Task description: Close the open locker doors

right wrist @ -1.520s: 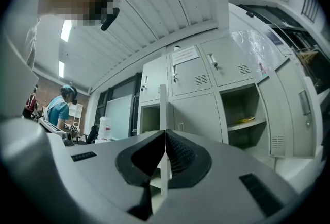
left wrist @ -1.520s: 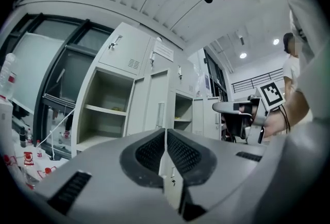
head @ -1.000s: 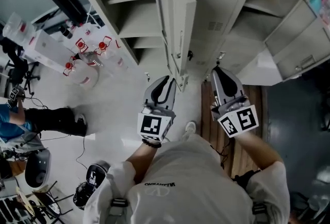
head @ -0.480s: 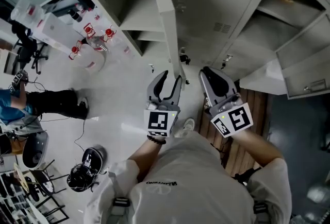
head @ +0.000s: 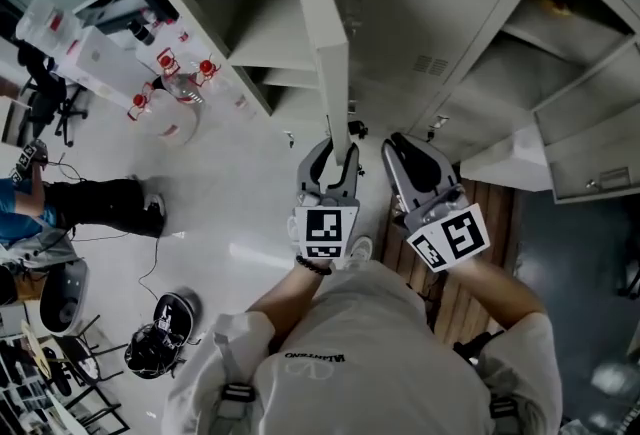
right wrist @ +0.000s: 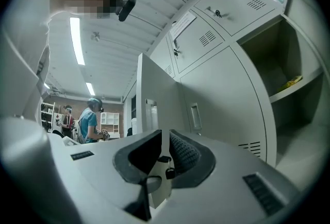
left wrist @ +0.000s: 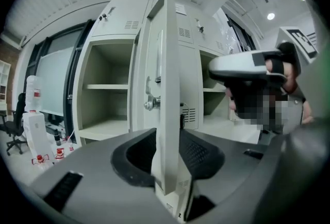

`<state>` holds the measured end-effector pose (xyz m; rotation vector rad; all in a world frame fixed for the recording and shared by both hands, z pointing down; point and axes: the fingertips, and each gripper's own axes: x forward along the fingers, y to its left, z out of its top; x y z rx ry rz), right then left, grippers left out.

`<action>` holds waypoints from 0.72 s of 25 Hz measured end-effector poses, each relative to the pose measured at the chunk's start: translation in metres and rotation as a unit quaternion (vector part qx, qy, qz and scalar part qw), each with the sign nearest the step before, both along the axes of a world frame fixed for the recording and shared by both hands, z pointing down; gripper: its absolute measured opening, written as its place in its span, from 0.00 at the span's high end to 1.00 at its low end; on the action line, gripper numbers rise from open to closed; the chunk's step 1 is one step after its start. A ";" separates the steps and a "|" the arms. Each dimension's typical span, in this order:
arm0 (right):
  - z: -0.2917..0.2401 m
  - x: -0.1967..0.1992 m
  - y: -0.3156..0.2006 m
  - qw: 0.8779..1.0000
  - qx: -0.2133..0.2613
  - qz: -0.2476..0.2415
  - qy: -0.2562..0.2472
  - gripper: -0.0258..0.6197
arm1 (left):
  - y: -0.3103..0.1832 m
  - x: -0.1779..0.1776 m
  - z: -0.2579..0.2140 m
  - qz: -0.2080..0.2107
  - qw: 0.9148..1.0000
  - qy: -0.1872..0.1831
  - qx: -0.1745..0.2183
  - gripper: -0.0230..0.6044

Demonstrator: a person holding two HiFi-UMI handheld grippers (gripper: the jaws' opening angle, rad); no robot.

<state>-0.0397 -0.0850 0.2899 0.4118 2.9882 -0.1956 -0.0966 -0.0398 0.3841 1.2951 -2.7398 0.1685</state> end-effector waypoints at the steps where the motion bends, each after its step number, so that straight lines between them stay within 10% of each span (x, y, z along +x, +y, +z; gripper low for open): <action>1: -0.003 -0.002 0.005 1.000 0.002 -0.008 -0.005 0.87 | 0.001 0.000 0.001 0.003 1.000 -0.002 -0.003 0.78; 11: -0.034 -0.047 0.094 0.981 -0.001 -0.193 -0.022 0.75 | 0.065 -0.030 -0.003 0.068 0.998 -0.007 0.012 0.82; 18: -0.032 -0.105 0.163 0.971 0.027 -0.237 -0.005 0.73 | 0.117 -0.083 -0.007 0.103 0.994 -0.017 0.016 0.83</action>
